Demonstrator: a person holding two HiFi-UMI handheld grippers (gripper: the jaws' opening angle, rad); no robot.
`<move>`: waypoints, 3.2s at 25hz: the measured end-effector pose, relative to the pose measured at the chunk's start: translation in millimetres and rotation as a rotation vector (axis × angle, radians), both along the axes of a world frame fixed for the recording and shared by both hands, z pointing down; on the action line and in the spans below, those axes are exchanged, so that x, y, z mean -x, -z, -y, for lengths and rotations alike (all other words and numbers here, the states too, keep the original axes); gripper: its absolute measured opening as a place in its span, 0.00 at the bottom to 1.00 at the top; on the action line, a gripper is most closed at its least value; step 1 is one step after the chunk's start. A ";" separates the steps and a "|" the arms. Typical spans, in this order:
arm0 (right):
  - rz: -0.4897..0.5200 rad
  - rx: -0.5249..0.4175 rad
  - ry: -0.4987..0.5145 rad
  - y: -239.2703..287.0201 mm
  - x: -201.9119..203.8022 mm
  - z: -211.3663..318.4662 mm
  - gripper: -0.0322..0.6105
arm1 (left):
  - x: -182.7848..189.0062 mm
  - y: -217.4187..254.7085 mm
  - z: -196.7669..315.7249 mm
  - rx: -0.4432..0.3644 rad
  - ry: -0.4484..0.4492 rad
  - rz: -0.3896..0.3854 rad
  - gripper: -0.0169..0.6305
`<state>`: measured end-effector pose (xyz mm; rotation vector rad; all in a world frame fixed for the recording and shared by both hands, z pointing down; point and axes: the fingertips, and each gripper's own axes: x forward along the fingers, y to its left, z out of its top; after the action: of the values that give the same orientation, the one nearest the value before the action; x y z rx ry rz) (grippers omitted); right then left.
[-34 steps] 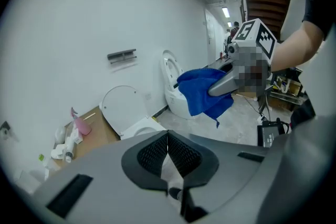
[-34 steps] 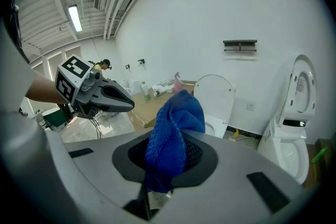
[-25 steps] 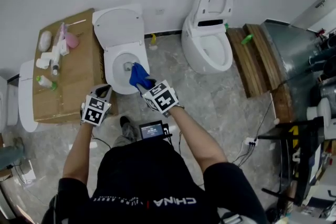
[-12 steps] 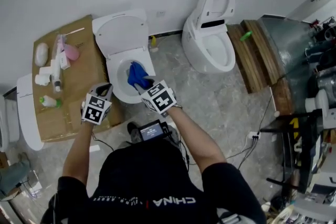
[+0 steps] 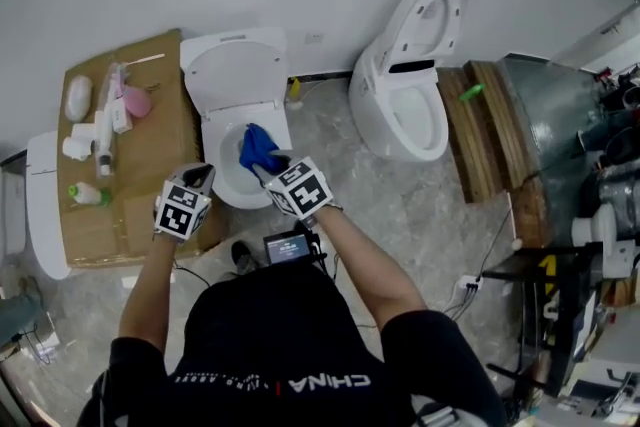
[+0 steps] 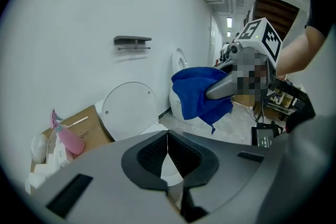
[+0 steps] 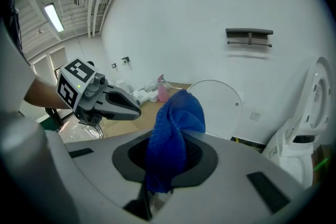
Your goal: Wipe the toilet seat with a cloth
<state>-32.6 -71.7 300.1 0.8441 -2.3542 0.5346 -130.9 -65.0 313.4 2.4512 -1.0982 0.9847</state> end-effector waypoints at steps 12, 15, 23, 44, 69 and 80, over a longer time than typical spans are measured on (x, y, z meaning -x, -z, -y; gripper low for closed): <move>0.075 -0.008 0.042 24.6 -34.0 51.4 0.13 | -46.0 14.3 31.2 -0.043 0.053 -0.036 0.04; 0.095 0.003 0.040 25.0 -36.0 58.0 0.13 | -43.0 15.7 38.3 -0.035 0.070 -0.029 0.04; 0.116 0.011 0.041 25.0 -38.6 71.0 0.13 | -40.4 17.0 49.3 -0.048 0.086 -0.001 0.04; 0.077 0.129 0.116 -65.6 -102.3 105.0 0.13 | -86.1 -41.0 53.4 0.064 0.117 0.089 0.04; -0.006 0.197 0.081 -366.2 48.7 204.0 0.13 | 6.4 -313.7 151.6 0.122 0.344 0.006 0.04; -0.083 0.154 0.119 -435.8 109.4 271.7 0.13 | 52.2 -378.3 181.6 0.138 0.491 -0.058 0.04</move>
<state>-142.0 -343.4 736.0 0.6400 -2.2386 0.6107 -183.2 -246.6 691.7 1.9460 -1.4599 0.7944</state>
